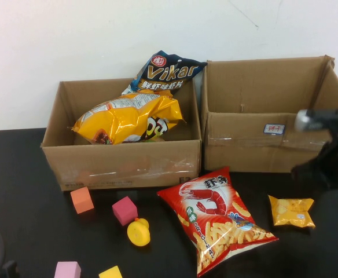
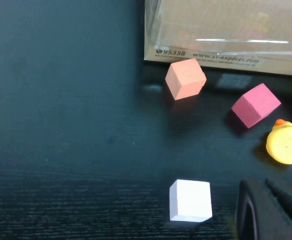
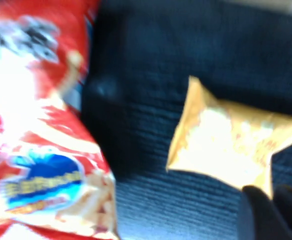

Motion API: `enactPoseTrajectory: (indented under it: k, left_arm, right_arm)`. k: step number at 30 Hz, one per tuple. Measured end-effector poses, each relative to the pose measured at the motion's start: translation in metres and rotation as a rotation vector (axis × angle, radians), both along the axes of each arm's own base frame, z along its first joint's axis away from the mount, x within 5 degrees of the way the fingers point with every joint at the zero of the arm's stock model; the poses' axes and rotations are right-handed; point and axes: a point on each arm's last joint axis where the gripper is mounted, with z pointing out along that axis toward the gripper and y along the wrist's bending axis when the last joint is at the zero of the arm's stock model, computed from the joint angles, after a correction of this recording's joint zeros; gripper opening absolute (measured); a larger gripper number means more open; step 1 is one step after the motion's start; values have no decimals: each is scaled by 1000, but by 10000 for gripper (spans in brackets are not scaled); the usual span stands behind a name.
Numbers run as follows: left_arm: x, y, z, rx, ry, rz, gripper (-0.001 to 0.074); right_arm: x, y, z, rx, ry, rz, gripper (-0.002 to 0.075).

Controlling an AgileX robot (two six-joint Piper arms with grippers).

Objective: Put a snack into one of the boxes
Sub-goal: Pick up the biscuit

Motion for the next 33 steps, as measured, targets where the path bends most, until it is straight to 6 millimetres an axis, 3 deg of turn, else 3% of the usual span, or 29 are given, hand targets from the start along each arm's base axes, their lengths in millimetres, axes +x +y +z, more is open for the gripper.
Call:
enactPoseTrajectory:
  k: [2, 5, 9, 14, 18, 20, 26, 33]
  left_arm:
    - [0, 0, 0, -2, 1, 0, -1]
    - [0, 0, 0, -2, 1, 0, -1]
    - [0, 0, 0, -3, 1, 1, -1]
    - [0, 0, 0, -6, 1, 1, -1]
    - [0, 0, 0, -6, 1, 1, -1]
    - [0, 0, 0, -6, 1, 1, -1]
    - [0, 0, 0, -6, 3, 1, -1]
    - [0, 0, 0, -10, 3, 2, -1]
  right_arm:
    - [2, 0, -19, -7, 54, -8, 137]
    - [6, -1, -44, -28, 105, -19, 314]
    - [10, -1, -63, -42, 116, -29, 521]
    - [15, -1, -83, -34, 108, -66, 589]
    - [18, 0, -95, -12, 101, -111, 583]
    - [21, 1, -96, 8, 90, -139, 533]
    - [22, 4, -95, 42, 88, -177, 207]
    - [16, 6, -90, 27, 193, -104, 208]
